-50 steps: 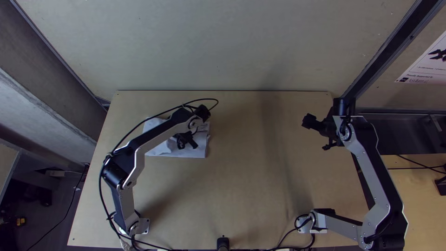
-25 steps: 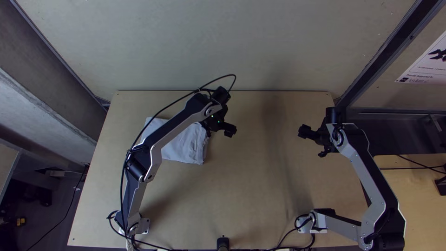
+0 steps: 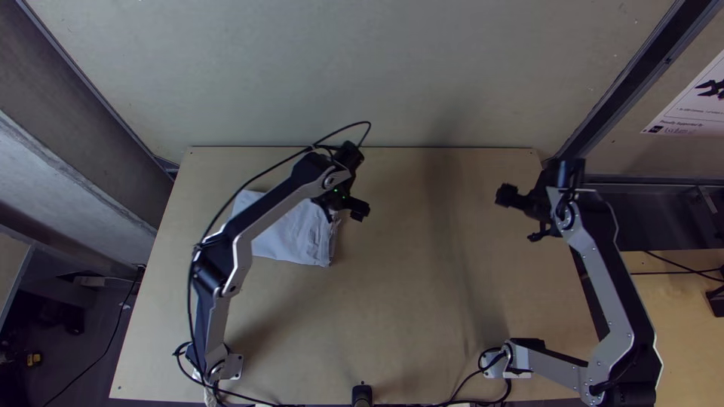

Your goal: Fold the t-shirt

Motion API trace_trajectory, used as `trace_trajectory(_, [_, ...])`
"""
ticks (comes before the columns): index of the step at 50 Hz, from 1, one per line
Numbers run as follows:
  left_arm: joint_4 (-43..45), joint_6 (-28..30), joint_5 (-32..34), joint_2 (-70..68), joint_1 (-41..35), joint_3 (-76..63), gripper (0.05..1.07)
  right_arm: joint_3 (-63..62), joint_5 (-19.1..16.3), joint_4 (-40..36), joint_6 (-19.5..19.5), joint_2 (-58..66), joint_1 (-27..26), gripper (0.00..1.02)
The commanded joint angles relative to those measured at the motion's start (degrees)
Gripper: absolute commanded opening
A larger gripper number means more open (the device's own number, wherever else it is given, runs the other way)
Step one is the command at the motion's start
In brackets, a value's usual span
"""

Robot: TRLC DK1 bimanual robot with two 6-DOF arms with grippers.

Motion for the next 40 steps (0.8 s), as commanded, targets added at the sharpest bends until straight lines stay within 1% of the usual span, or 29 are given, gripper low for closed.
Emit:
trace_trajectory(1, [2.3,3.9,-1.45,-10.4,4.19,-2.75,1.03,6.05,0.1,1.45,-2.54,-1.16,-0.43,0.99])
trace_trajectory(16, [5.38,12.86,-1.63,-25.17,18.52,-5.39,1.03,19.59,0.1,3.38,-9.65,-1.86,-0.25,0.99])
trace_trajectory(20, [5.73,15.32,-1.63,-28.68,22.3,-6.35,1.03,21.61,0.01,5.23,-11.24,-3.18,0.01,0.99])
trace_trajectory(23, [6.08,16.64,-1.63,-31.85,25.2,-7.32,1.03,22.05,0.01,7.51,-13.52,-4.68,0.8,0.99])
trace_trajectory(28, [10.39,20.16,-1.63,-37.47,29.68,-10.75,1.03,22.05,0.01,10.85,-15.81,-7.49,1.94,0.99])
trace_trajectory(32, [14.87,22.53,-1.63,-42.31,33.02,-13.91,1.03,21.79,0.1,11.65,-17.21,-9.77,2.82,0.99])
trace_trajectory(40, [21.64,24.03,-1.63,-51.45,38.38,-20.24,1.03,18.27,0.1,13.05,-18.36,-15.93,3.44,0.99])
